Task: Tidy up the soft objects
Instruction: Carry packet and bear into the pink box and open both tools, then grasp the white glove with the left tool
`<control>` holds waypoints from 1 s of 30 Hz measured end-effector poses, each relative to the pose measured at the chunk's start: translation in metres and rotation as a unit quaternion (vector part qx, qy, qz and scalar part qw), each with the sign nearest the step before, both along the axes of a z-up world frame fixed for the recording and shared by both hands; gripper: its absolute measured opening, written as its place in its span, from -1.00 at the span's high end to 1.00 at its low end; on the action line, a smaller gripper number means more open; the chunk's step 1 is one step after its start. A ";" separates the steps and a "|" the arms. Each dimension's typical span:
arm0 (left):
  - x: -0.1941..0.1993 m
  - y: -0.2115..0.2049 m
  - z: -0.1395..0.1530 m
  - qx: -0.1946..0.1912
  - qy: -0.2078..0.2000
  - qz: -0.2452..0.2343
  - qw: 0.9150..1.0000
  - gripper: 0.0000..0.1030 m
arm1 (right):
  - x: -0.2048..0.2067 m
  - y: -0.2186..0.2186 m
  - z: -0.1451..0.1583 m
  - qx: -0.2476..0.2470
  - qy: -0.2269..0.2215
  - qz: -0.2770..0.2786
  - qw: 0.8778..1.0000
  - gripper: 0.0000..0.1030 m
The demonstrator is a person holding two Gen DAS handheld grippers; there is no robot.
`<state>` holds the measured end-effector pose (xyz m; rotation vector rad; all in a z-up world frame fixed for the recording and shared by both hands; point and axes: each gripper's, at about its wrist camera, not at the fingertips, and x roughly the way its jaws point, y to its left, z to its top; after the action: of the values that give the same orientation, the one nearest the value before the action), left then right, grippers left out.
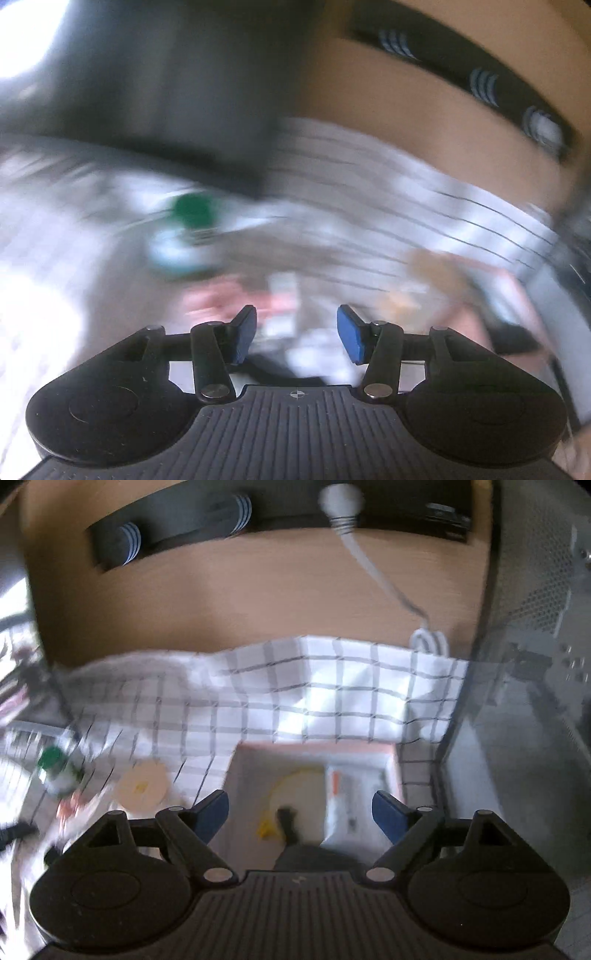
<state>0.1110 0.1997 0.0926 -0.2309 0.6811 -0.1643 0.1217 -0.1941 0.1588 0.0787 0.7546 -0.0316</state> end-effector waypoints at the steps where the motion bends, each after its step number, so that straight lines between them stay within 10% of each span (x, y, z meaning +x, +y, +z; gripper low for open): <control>1: -0.002 0.016 -0.002 -0.007 0.005 0.025 1.000 -0.03 | -0.011 0.008 -0.006 -0.004 -0.005 0.006 1.000 -0.66; 9: -0.006 0.028 -0.006 -0.029 0.012 -0.022 0.999 -0.03 | -0.056 0.061 -0.056 0.060 0.004 0.037 0.998 -0.73; 17: 0.034 -0.020 -0.022 -0.025 0.040 -0.076 0.996 -0.03 | -0.067 0.096 -0.066 -0.004 0.026 0.068 0.997 -0.73; 30: 0.112 -0.093 -0.060 0.117 0.118 -0.088 0.982 -0.11 | -0.082 0.107 -0.109 -0.037 0.091 0.084 0.992 -0.73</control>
<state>0.2225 0.1071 0.0323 0.0389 0.9509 -0.2267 0.0394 -0.0872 0.0501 -0.0589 0.9387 0.0959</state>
